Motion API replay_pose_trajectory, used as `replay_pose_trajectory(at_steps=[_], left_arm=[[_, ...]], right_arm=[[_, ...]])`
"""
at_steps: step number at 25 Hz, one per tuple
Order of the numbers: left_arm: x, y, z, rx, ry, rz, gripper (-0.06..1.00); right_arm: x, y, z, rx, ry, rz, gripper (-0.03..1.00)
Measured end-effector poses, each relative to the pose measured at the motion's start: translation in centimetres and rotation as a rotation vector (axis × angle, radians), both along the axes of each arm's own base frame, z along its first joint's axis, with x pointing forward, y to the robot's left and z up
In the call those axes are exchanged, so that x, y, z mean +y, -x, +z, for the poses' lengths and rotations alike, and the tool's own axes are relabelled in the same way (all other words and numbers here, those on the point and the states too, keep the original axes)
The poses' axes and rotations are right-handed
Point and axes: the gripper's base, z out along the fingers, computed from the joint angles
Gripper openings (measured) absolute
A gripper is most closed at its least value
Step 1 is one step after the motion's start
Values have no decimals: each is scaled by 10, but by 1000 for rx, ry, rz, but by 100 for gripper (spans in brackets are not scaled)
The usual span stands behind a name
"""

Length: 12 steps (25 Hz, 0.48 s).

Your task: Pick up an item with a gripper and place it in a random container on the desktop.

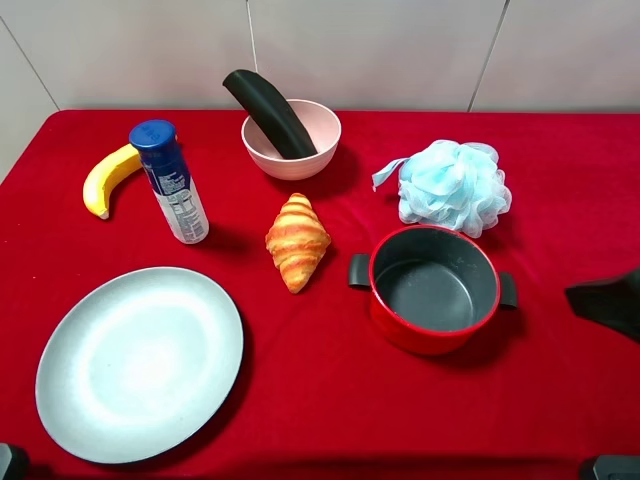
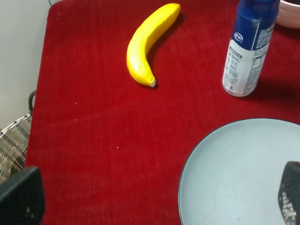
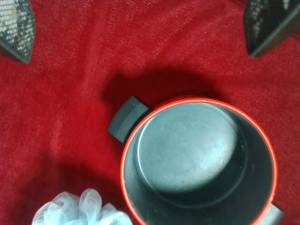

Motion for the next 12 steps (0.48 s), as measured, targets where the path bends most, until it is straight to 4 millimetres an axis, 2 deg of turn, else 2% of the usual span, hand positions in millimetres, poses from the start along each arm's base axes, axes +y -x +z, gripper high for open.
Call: replay_pose_trajectory(at_steps=[12], left_arm=[[0, 0, 0, 0, 0, 0, 99]], right_arm=[[-25, 26, 0, -166, -141, 30, 69]])
